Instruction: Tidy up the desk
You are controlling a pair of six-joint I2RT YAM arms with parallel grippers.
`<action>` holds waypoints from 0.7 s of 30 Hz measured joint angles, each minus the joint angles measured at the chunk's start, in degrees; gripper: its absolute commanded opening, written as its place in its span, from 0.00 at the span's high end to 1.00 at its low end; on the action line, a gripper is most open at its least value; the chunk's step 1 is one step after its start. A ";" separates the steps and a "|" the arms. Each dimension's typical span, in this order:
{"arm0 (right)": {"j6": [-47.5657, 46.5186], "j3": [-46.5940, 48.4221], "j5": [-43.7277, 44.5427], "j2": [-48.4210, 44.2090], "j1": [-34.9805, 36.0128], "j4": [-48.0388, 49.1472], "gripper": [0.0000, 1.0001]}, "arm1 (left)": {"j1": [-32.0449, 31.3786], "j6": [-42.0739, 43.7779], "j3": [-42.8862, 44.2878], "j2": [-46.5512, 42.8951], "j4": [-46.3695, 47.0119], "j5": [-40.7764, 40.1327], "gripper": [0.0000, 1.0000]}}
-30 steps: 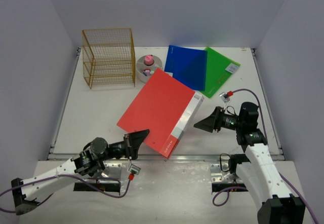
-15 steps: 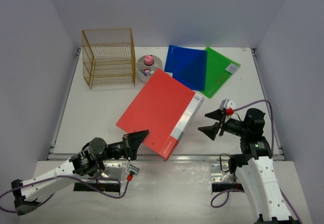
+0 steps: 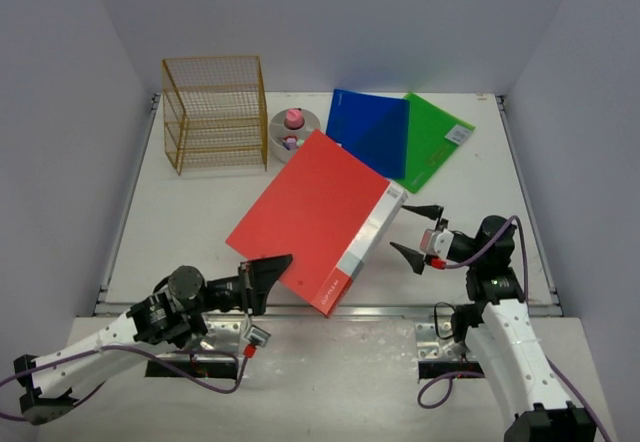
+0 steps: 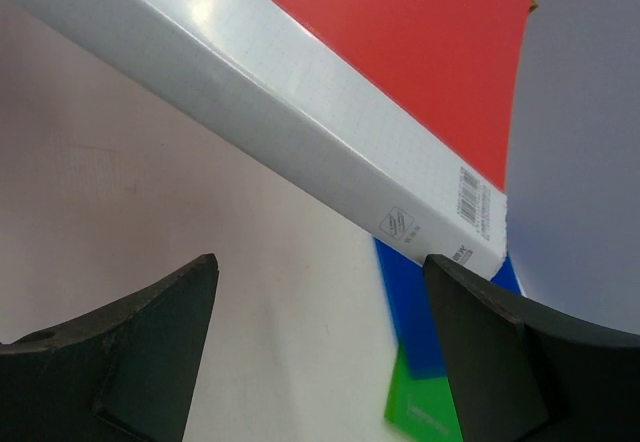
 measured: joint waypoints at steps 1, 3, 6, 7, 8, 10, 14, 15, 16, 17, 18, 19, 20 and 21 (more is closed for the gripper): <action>-1.04 0.00 -0.21 0.67 0.01 1.29 0.15 | 0.01 -0.34 0.72 0.56 -0.29 0.04 1.00; -3.45 0.00 -1.00 1.35 0.34 3.22 0.16 | 0.00 -1.54 2.33 2.05 -0.93 0.47 1.00; -6.77 -0.03 -1.62 1.42 1.53 5.85 0.17 | 0.00 -3.69 5.01 4.50 -2.49 1.78 1.00; -7.69 -0.04 -1.72 1.41 2.02 6.73 0.17 | 0.00 -4.34 5.94 5.27 -3.00 2.20 1.00; -8.36 -0.08 -1.70 1.35 2.61 7.70 0.17 | 0.00 -5.27 7.08 5.94 -4.39 2.57 1.00; -9.26 -0.21 -1.58 1.35 3.41 9.38 0.18 | 0.00 -7.33 9.51 7.63 -6.37 3.25 1.00; -11.65 -0.92 -2.59 1.27 3.94 11.41 0.31 | 0.00 -11.99 14.23 10.54 -8.92 3.70 1.00; -12.14 -1.12 -2.98 1.31 4.12 11.80 0.38 | 0.00 -13.19 15.39 11.28 -9.40 3.71 1.00; -12.58 -1.23 -3.32 1.39 4.33 12.27 0.45 | 0.00 -14.52 16.76 12.21 -10.16 3.71 1.00; -12.98 -1.31 -3.71 1.52 4.60 12.83 0.50 | 0.00 -16.04 18.20 13.30 -10.85 3.69 1.00; -13.23 -1.31 -4.15 1.82 5.06 13.61 0.56 | 0.00 -18.02 19.93 14.86 -11.33 3.64 1.00; -13.31 -1.30 -4.40 2.31 5.58 14.44 0.62 | 0.00 -19.93 22.11 16.61 -11.68 3.51 1.00; -13.40 -1.29 -4.65 2.80 6.09 15.26 0.67 | 0.00 -21.84 24.28 18.37 -12.02 3.39 1.00; -13.43 -1.25 -4.79 3.52 6.87 16.21 0.77 | 0.00 -24.93 27.07 20.90 -13.31 3.00 1.00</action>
